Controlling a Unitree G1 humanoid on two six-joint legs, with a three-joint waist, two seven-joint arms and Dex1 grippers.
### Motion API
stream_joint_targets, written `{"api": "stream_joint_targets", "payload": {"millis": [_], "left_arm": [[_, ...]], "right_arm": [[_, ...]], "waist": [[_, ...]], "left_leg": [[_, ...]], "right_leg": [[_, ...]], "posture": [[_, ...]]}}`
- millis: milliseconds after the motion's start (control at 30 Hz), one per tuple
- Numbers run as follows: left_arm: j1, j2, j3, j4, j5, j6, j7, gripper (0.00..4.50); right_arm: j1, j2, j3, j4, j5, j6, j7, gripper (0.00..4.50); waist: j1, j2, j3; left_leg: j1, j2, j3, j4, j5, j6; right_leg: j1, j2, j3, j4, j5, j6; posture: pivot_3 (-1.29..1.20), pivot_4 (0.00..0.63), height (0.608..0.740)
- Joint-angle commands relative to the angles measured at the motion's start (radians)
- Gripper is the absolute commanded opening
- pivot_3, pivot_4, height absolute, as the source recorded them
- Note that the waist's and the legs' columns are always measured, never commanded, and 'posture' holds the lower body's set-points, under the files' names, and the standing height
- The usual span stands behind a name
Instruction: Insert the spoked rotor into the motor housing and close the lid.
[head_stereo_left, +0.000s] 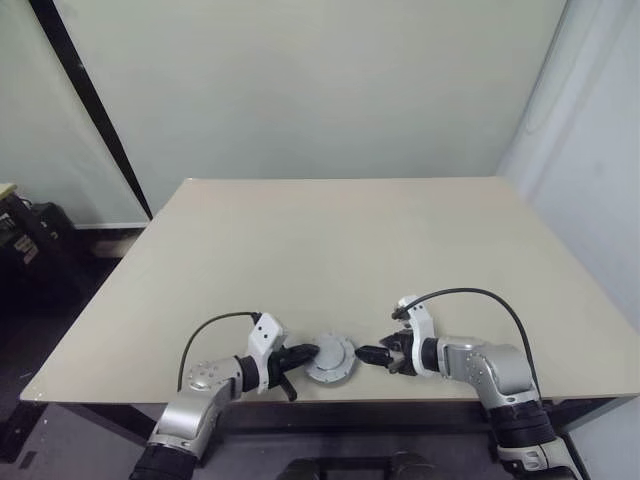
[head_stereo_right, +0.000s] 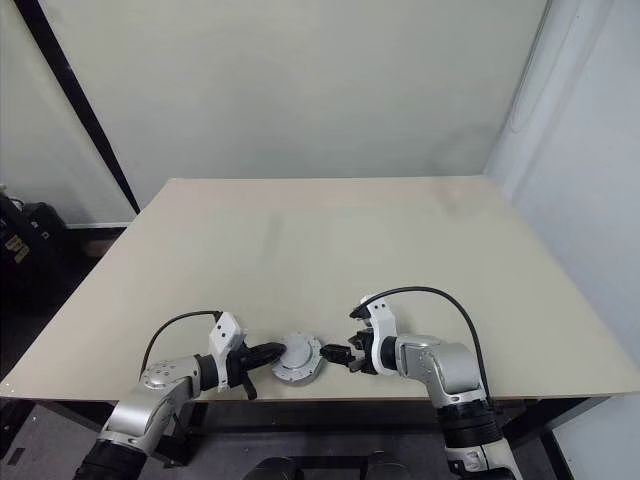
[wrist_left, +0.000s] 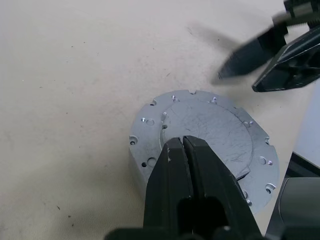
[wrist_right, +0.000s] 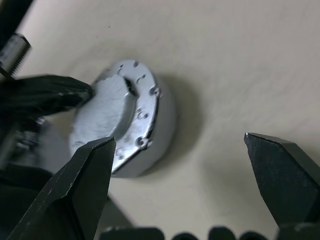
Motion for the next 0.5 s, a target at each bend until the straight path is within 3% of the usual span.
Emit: {"api": "stream_joint_targets", "payload": {"millis": [33, 300, 500], "left_arm": [[0.008, 0.001, -0.023, 0.018, 0.027, 0.007, 0.003, 0.00], [0.008, 0.000, -0.022, 0.017, 0.025, 0.005, 0.004, 0.00], [0.015, 0.002, -0.018, 0.012, 0.023, 0.006, 0.007, 0.00]], "right_arm": [[-0.028, 0.043, -0.081, 0.014, 0.079, 0.118, -0.031, 4.48], [-0.072, 0.192, -0.257, 0.151, 0.153, 0.207, -0.112, 4.48], [-0.089, 0.231, -0.293, 0.217, 0.170, 0.194, -0.144, 4.48]], "waist": [[0.000, 0.000, 0.000], [0.000, 0.003, 0.000], [-0.001, 0.005, -0.001]], "left_leg": [[0.000, 0.000, 0.000, 0.000, 0.000, 0.000], [0.000, 0.000, 0.000, 0.000, 0.000, 0.000], [0.000, 0.000, 0.000, 0.000, 0.000, 0.000]], "right_leg": [[0.000, 0.000, 0.000, 0.000, 0.000, 0.000], [-0.001, 0.000, 0.000, 0.000, 0.000, 0.000], [-0.001, 0.000, 0.000, 0.000, 0.000, 0.000]], "posture": [[0.00, 0.000, 0.740], [0.00, 0.000, 0.740], [0.00, 0.000, 0.740]]}}
